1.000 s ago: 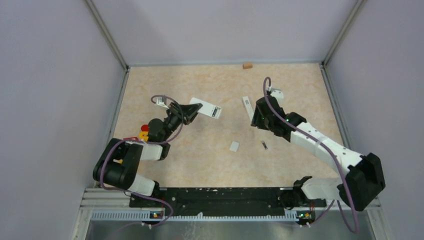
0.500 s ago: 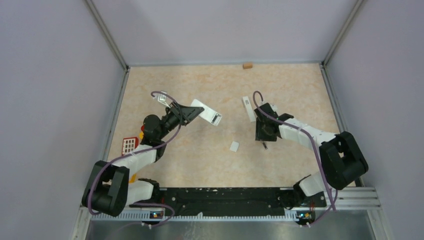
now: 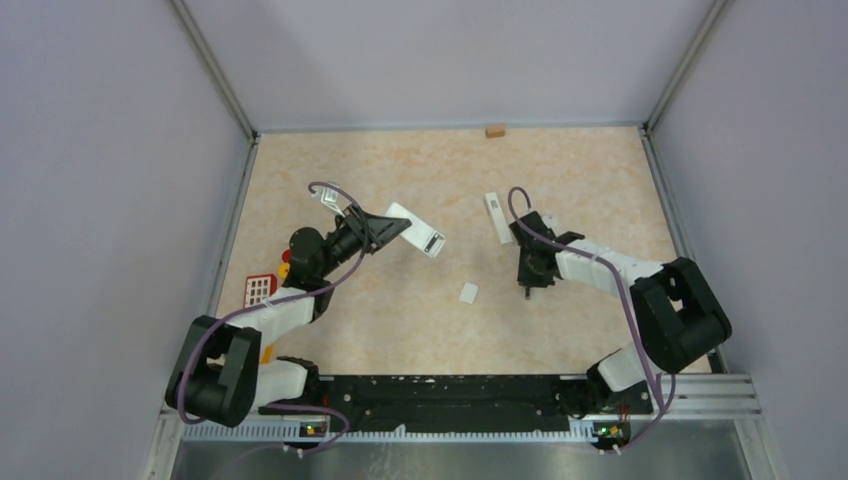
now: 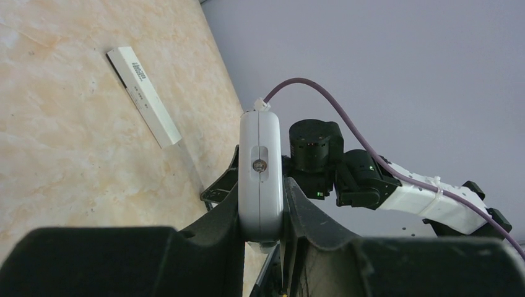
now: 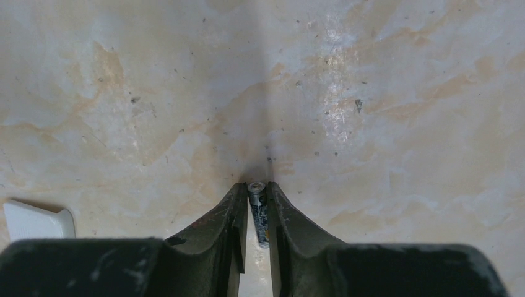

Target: Load the batteries into the remote control

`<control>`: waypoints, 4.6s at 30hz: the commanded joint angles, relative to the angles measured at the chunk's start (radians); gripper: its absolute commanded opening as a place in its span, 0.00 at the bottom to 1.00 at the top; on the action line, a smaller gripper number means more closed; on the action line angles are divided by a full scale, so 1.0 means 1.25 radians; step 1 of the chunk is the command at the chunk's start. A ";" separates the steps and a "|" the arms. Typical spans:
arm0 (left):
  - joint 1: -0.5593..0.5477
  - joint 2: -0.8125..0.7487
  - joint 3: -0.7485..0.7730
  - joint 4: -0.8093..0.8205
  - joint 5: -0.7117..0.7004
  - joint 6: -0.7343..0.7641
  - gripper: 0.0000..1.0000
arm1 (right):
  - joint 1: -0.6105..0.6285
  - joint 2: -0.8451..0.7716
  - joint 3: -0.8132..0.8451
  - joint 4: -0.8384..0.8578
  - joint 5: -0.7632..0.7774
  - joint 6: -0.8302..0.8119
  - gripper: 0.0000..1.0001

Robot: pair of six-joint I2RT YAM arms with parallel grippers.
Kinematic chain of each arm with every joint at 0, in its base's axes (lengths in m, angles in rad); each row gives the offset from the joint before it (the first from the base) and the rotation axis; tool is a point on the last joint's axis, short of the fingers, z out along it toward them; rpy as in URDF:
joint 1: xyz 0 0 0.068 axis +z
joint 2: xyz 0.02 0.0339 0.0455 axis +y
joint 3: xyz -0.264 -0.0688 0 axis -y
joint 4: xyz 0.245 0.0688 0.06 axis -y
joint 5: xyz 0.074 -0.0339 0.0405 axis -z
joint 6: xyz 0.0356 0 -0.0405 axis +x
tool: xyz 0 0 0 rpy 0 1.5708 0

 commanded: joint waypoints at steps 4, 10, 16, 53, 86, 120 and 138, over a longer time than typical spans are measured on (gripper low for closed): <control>0.011 -0.004 0.020 0.069 0.019 -0.003 0.00 | -0.008 -0.026 -0.042 0.157 -0.140 -0.128 0.02; 0.039 -0.012 0.020 0.070 0.022 -0.016 0.00 | 0.086 0.001 -0.004 0.154 -0.173 -0.316 0.00; 0.084 -0.023 0.028 0.067 0.029 -0.042 0.00 | 0.175 0.014 0.021 0.135 -0.183 -0.427 0.00; 0.142 -0.095 0.030 -0.120 -0.043 0.058 0.00 | 0.235 -0.201 -0.079 0.169 -0.020 0.789 0.49; 0.142 -0.076 0.044 -0.133 -0.093 0.058 0.00 | 0.221 -0.165 -0.217 0.102 0.099 1.071 0.51; 0.143 -0.107 0.034 -0.174 -0.123 0.089 0.00 | 0.144 0.101 -0.008 -0.087 0.002 0.909 0.44; 0.143 -0.117 0.032 -0.184 -0.129 0.094 0.00 | 0.048 0.105 0.016 -0.084 -0.021 0.898 0.30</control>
